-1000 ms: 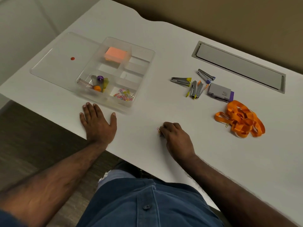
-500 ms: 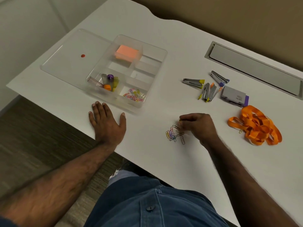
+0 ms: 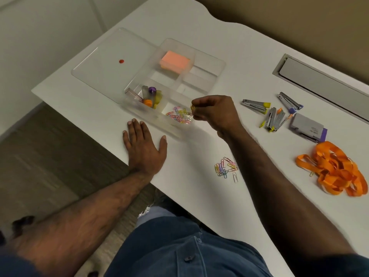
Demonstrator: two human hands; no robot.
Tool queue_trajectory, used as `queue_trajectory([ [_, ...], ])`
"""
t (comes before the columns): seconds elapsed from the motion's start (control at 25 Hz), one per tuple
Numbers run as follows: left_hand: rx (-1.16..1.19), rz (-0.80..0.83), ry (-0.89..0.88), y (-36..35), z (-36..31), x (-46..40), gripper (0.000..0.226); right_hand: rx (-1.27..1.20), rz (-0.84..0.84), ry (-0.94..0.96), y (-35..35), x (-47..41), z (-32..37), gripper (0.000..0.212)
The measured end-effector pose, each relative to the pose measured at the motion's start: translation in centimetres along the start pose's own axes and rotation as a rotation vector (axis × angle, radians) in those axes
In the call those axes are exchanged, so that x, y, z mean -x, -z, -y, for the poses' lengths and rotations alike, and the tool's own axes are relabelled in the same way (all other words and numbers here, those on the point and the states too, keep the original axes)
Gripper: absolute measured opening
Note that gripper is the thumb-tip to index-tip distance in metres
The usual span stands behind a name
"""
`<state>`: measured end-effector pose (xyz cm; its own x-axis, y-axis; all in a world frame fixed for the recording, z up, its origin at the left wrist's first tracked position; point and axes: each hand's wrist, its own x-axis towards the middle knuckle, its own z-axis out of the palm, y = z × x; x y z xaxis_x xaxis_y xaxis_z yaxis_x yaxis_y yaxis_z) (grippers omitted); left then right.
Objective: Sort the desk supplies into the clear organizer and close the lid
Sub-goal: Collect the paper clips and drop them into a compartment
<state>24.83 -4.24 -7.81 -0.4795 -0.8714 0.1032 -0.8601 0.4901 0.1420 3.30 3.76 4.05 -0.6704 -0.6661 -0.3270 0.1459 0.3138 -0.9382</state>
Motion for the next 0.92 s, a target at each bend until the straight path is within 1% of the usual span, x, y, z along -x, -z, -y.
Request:
queue_trajectory([
  [0.2,-0.011,0.001,0.007,-0.2,0.1,-0.1,0.090,0.371,0.047,0.123,-2.7,-1.9,0.8,0.024],
  [0.28,-0.012,-0.001,0.010,-0.2,0.1,-0.1,0.090,0.400,0.045,0.138,-2.6,-2.0,0.9,0.030],
  [0.4,-0.002,-0.007,0.007,-0.2,0.1,-0.1,0.090,0.348,0.015,0.155,-1.5,-1.2,1.0,0.037],
  [0.52,0.007,-0.011,0.009,-0.3,0.1,0.0,0.089,0.294,-0.033,0.182,1.1,0.7,0.4,0.029],
  [0.56,0.009,-0.011,0.010,-0.3,0.1,0.0,0.089,0.326,-0.050,0.188,2.1,1.5,-0.3,0.026],
  [0.68,0.012,-0.007,0.011,-0.3,0.1,0.0,0.089,0.530,-0.100,0.187,4.6,4.5,-3.3,0.022],
  [0.72,0.011,-0.006,0.012,-0.3,0.2,0.0,0.089,0.582,-0.100,0.180,5.0,5.4,-4.6,0.024],
  [0.8,0.018,-0.001,0.011,-0.3,0.2,0.0,0.089,0.677,-0.057,0.191,5.5,7.1,-7.3,0.042],
  [0.88,0.024,0.005,0.013,-0.3,0.2,0.0,0.090,0.825,0.056,0.250,5.4,8.8,-10.0,0.061],
  [0.92,0.024,0.009,0.012,-0.3,0.2,0.0,0.090,0.932,0.104,0.310,5.3,9.6,-11.3,0.063],
])
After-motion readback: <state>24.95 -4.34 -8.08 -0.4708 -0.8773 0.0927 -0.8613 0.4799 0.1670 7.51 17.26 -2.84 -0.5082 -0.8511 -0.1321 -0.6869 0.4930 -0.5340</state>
